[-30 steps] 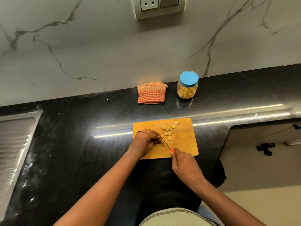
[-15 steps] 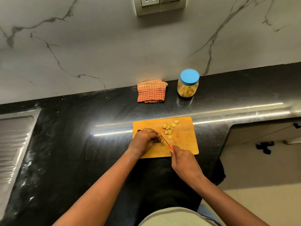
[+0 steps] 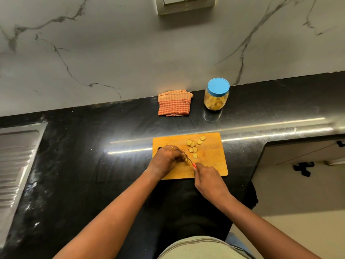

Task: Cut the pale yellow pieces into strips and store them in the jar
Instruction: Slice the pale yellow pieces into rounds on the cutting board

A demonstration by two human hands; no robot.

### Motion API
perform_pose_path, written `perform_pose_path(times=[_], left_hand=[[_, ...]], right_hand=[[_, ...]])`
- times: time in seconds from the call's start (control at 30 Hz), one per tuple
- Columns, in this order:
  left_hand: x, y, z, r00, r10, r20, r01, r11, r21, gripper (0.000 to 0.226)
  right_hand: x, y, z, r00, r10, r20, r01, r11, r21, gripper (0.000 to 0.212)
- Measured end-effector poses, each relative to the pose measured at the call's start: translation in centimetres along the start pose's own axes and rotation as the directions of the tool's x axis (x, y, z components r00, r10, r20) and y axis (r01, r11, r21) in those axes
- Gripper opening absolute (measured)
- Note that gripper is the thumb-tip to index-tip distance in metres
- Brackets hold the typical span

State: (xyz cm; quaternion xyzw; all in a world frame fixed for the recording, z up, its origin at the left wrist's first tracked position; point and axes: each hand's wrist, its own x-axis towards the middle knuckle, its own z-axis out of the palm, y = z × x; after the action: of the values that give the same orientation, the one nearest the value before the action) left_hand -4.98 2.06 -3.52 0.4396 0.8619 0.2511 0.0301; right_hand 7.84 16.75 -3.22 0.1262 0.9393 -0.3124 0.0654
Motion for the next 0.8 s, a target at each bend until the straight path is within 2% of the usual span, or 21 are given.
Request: perform_pose_path(times=[0.27, 0.43, 0.63, 0.8], left_hand=[[0.1, -0.1, 0.3, 1.000, -0.017, 0.021, 0.016, 0.999, 0.030, 0.018], [0.1, 0.0, 0.3, 0.999, -0.025, 0.043, 0.023, 0.999, 0.046, 0.016], [-0.1, -0.3, 0.6, 0.998, -0.049, 0.046, 0.048, 0.998, 0.033, 0.016], [-0.4, -0.2, 0.5, 0.997, -0.067, 0.049, 0.066, 0.998, 0.013, 0.014]], right_hand=[[-1.1, 0.2, 0.2, 0.998, 0.051, 0.023, -0.053, 0.991, 0.122, 0.031], [-0.5, -0.1, 0.1, 0.997, 0.058, 0.054, -0.062, 0.994, 0.085, 0.031], [-2.3, 1.2, -0.3, 0.997, 0.055, 0.049, -0.053, 0.997, -0.056, 0.032], [-3.0, 2.0, -1.2, 0.998, 0.058, 0.008, -0.058, 0.997, -0.043, 0.033]])
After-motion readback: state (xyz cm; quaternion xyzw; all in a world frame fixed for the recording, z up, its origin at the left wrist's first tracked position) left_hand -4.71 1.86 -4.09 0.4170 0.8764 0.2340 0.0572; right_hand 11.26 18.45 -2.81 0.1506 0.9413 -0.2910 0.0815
